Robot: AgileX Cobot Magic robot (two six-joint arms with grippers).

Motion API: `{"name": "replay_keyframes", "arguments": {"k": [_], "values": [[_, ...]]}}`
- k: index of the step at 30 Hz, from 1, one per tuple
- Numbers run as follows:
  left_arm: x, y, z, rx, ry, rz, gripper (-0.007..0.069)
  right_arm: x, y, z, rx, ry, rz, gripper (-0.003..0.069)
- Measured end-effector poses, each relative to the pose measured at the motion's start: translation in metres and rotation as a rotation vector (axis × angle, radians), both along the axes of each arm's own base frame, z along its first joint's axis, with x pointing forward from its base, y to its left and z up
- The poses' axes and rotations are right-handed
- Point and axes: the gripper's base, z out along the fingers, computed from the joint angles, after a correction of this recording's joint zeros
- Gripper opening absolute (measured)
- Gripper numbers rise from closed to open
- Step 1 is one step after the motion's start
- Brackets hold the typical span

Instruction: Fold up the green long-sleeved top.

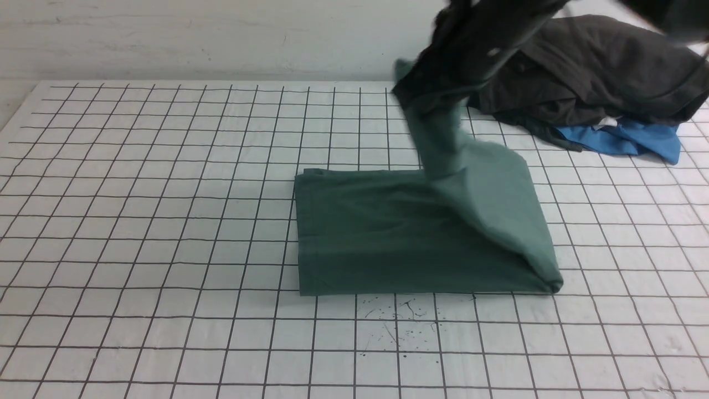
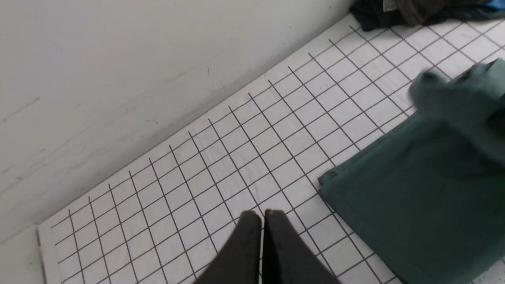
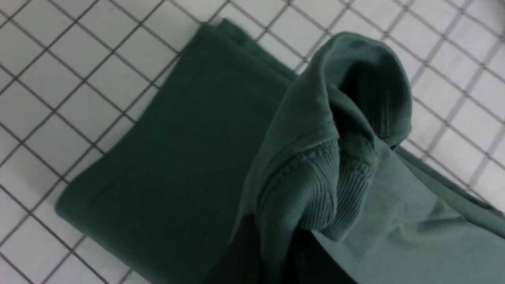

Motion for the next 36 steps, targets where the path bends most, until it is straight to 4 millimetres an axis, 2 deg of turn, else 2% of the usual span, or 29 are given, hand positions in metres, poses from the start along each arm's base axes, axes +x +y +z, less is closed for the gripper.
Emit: {"name": "replay_keyframes", "arguments": {"k": [2, 3, 5, 7, 8, 10, 13, 14, 15, 16, 17, 20, 23, 25, 26, 28, 29, 33, 36], "values": [[-0.007, 0.002, 0.004, -0.009, -0.007, 0.0, -0.0008, 0.001, 0.026, -0.026, 0.006, 0.03, 0.019, 0.0028], [-0.007, 0.002, 0.004, -0.008, -0.006, 0.0, -0.0008, 0.0, 0.027, -0.026, 0.007, 0.031, 0.02, 0.0028], [-0.013, 0.003, 0.008, -0.015, -0.017, 0.0, -0.0008, 0.003, 0.05, -0.058, 0.022, 0.063, 0.015, 0.0028], [-0.015, 0.003, 0.009, -0.023, -0.02, 0.004, -0.0008, 0.006, 0.06, -0.079, 0.035, 0.097, 0.003, 0.0038], [-0.015, 0.003, 0.009, -0.025, -0.019, 0.006, -0.0008, 0.006, 0.061, -0.08, 0.038, 0.101, 0.001, 0.004], [-0.015, 0.004, 0.009, -0.047, -0.013, 0.021, -0.0008, 0.008, 0.068, -0.098, 0.081, 0.16, -0.017, 0.0094], [-0.015, 0.003, 0.009, -0.069, -0.006, 0.032, -0.0008, 0.008, 0.071, -0.1, 0.12, 0.187, -0.025, 0.0175], [-0.015, 0.002, 0.009, -0.09, 0.003, 0.031, -0.0008, 0.006, 0.073, -0.098, 0.155, 0.208, -0.029, 0.0258], [-0.015, 0.002, 0.009, -0.091, 0.003, 0.031, -0.0008, 0.006, 0.073, -0.097, 0.159, 0.21, -0.029, 0.0269], [-0.016, 0.0, 0.008, -0.108, 0.016, 0.017, -0.0008, 0.003, 0.074, -0.091, 0.189, 0.225, -0.03, 0.0366], [-0.016, -0.001, 0.005, -0.117, 0.029, 0.007, -0.0008, 0.001, 0.073, -0.085, 0.199, 0.227, -0.027, 0.0416], [-0.014, -0.006, -0.005, -0.13, 0.077, -0.025, -0.0008, -0.006, 0.067, -0.064, 0.186, 0.202, 0.002, 0.051], [-0.011, -0.008, -0.017, -0.115, 0.121, -0.042, -0.0008, -0.013, 0.058, -0.043, 0.137, 0.163, 0.03, 0.0537], [-0.006, -0.009, -0.036, -0.091, 0.186, -0.043, -0.0008, -0.019, 0.036, -0.022, 0.019, 0.12, 0.029, 0.0516], [-0.006, -0.009, -0.037, -0.089, 0.19, -0.042, -0.0008, -0.019, 0.035, -0.021, 0.014, 0.113, 0.028, 0.0512], [-0.004, -0.01, -0.047, -0.079, 0.224, -0.041, -0.0008, -0.014, 0.021, -0.015, -0.045, 0.083, 0.004, 0.0461], [-0.002, -0.01, -0.055, -0.071, 0.251, -0.04, -0.0008, -0.009, 0.013, -0.015, -0.065, 0.076, -0.016, 0.0413], [0.002, -0.011, -0.073, -0.054, 0.313, -0.037, -0.0008, -0.002, -0.001, -0.025, -0.062, 0.12, -0.052, 0.0258], [0.005, -0.011, -0.085, -0.031, 0.35, -0.026, -0.0008, -0.006, -0.001, -0.048, -0.033, 0.216, -0.058, 0.012]]}}
